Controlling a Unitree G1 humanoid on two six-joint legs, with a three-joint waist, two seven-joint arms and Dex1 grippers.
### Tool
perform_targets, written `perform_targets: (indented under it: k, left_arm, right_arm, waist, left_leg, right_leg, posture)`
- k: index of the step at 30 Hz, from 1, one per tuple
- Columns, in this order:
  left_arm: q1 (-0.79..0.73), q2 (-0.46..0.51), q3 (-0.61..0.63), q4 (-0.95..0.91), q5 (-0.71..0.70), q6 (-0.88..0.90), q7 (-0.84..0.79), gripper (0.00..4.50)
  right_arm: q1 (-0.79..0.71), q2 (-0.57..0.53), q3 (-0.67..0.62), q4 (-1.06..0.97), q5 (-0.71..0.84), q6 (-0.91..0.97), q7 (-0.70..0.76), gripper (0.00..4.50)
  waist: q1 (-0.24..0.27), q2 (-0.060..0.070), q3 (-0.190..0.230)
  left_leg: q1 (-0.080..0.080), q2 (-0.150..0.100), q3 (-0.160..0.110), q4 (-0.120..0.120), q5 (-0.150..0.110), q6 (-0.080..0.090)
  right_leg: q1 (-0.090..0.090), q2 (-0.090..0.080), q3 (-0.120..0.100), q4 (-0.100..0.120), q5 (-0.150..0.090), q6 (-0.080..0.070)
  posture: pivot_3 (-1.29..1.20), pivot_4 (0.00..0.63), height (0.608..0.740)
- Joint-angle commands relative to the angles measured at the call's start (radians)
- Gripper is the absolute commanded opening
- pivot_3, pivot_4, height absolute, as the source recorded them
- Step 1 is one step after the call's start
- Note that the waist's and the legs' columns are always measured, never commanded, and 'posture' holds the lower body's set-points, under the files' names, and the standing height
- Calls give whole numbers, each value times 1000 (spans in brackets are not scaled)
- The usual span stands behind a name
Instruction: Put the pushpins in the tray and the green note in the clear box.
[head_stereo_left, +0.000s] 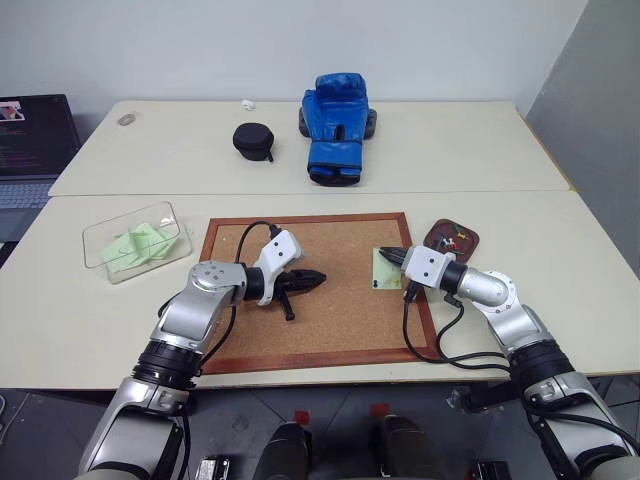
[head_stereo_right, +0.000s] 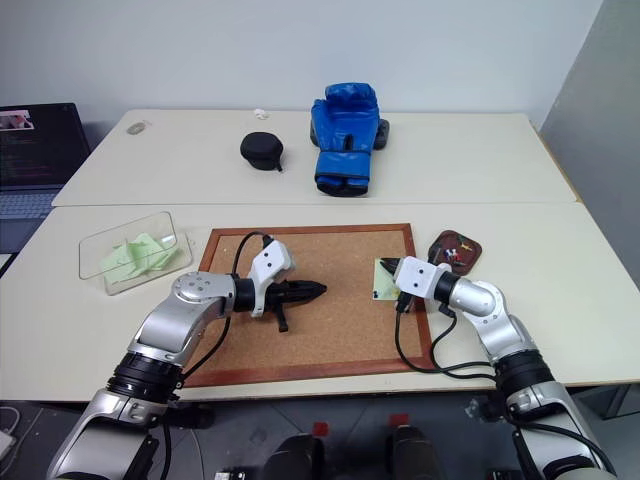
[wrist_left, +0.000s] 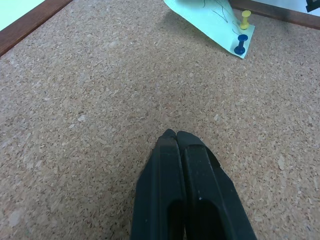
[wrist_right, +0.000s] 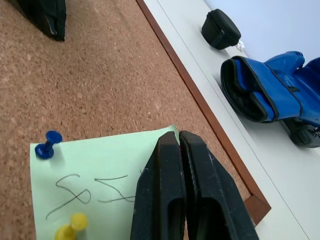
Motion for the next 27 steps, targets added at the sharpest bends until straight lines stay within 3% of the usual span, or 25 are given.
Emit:
perform_targets:
  k: [1,7,12,27]
  left_arm:
    - [-6,4,3,-17,3,3,2,0]
    - [-11,3,4,-11,2,2,4,0]
    - [-11,-1,1,-10,2,1,7,0]
    - [-17,2,4,-11,1,11,7,0]
  right_arm:
    - [7,-1,13,-41,21,-23,34,14]
    - [25,21,-13,-81,104,62,80,14]
    - [14,65,-81,-127,241,287,95,14]
    - [-15,86,-154,-221,413,765,102,14]
  waist:
    - [0,0,0]
    - [-1,0,0]
    - [-1,0,0]
    - [0,0,0]
  left_leg:
    - [0,0,0,0,0,0]
    - [0,0,0,0,0,0]
    - [0,1,0,0,0,0]
    - [0,0,-2,0,0,0]
  right_leg:
    - [0,0,0,0,0,0]
    - [0,0,0,0,0,0]
    - [0,0,0,1,0,0]
    - [0,0,0,1,0,0]
  posture:
    - [0,150,740]
    - [0,150,740]
    - [0,150,740]
    - [0,150,740]
